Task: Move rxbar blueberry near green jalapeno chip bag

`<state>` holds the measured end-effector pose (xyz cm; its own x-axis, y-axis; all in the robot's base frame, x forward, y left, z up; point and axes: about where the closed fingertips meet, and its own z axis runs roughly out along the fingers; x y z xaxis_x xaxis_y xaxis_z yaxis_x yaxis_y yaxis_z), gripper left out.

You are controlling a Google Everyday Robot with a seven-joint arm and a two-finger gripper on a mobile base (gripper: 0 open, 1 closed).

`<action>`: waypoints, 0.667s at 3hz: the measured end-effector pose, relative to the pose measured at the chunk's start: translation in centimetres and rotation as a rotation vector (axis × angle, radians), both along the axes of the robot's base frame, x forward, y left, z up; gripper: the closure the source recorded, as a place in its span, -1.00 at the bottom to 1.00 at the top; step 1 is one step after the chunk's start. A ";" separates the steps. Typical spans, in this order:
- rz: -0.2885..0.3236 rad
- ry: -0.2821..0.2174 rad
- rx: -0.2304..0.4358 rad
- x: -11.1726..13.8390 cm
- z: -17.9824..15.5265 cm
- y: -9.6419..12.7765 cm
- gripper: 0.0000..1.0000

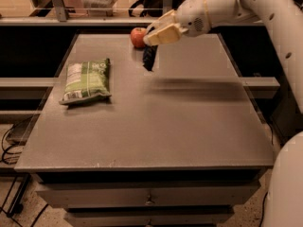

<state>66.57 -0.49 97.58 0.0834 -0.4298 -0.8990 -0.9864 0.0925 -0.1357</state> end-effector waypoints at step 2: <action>0.138 0.094 0.072 -3.2 -3.7 8.5 0.65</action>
Offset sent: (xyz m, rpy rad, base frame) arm -0.0498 0.1262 -0.0673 0.0907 0.1654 0.1989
